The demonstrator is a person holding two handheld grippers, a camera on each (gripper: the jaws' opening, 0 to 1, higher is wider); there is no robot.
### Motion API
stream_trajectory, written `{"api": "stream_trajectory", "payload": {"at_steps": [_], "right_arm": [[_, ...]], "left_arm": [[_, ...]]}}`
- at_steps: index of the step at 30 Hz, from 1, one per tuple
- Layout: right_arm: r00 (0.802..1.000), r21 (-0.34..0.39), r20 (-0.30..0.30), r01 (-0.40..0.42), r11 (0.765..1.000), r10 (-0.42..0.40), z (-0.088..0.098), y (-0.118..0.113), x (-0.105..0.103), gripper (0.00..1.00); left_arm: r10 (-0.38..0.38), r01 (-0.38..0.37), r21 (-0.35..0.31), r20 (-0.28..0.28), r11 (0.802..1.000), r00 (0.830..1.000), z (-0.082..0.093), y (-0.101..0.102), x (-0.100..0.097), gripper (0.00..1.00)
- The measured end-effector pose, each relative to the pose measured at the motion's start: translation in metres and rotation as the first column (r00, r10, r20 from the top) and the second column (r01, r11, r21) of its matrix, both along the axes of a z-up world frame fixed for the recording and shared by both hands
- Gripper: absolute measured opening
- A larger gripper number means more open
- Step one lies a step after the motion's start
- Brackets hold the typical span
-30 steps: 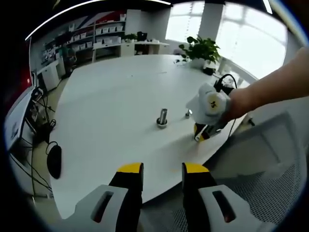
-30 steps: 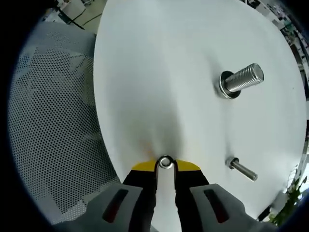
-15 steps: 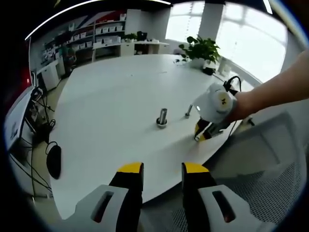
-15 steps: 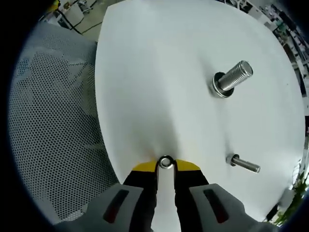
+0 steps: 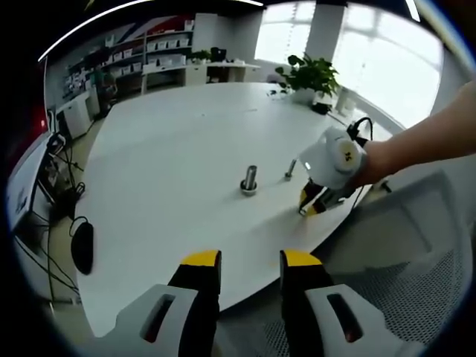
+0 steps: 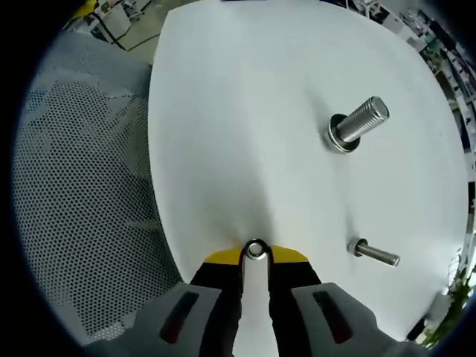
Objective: Place the washer onto the threaded stud by aligning its center hole with the stud, sliding it down to the base, and recovering from edge contact or off-axis alignment until the washer reaches the visible bottom stop.
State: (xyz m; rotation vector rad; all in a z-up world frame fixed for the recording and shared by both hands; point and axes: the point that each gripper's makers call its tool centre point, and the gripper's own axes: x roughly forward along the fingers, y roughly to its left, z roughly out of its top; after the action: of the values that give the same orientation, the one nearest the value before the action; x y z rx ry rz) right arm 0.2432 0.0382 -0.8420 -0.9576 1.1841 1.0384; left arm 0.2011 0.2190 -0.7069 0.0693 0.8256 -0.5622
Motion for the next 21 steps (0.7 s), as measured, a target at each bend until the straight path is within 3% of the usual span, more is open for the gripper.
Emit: {"api": "stream_trajectory", "payload": {"at_steps": [10,21], "right_arm": [[0.995,0.010,-0.005,0.103,0.995,-0.103,0.007,-0.020,0.013,0.13],[0.979,0.022,0.062,0.194,0.981,-0.195,0.036,-0.057,0.053,0.13]], "left_arm": [[-0.002,0.002,-0.007,0.001,1.000,1.000,0.001,-0.001,0.000,0.29],[-0.004,0.004,-0.017,0.001,1.000,1.000,0.001,-0.002,0.000,0.29]]}}
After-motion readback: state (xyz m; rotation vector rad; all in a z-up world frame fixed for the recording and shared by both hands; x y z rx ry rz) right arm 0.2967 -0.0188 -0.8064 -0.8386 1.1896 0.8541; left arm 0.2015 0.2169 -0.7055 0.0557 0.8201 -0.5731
